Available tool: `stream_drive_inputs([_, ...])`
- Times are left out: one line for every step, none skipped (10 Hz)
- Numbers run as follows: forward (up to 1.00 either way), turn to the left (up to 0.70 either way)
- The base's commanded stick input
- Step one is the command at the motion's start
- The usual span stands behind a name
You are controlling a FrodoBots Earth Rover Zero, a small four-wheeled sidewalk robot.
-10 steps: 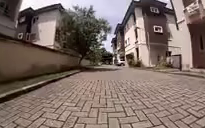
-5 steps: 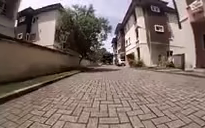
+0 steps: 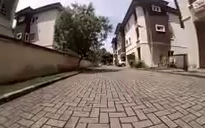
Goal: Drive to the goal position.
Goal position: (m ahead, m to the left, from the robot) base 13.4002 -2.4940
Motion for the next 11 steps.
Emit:
stream_drive_inputs([0.5,0.0])
stream_drive_inputs([0.5,0.0])
stream_drive_inputs([0.5,0.0])
stream_drive_inputs([0.5,0.0])
stream_drive_inputs([0.5,0.0])
stream_drive_inputs([0.5,0.0])
stream_drive_inputs([0.5,0.0])
stream_drive_inputs([0.5,0.0])
stream_drive_inputs([0.5,0.0])
stream_drive_inputs([0.5,0.0])
stream_drive_inputs([0.5,0.0])
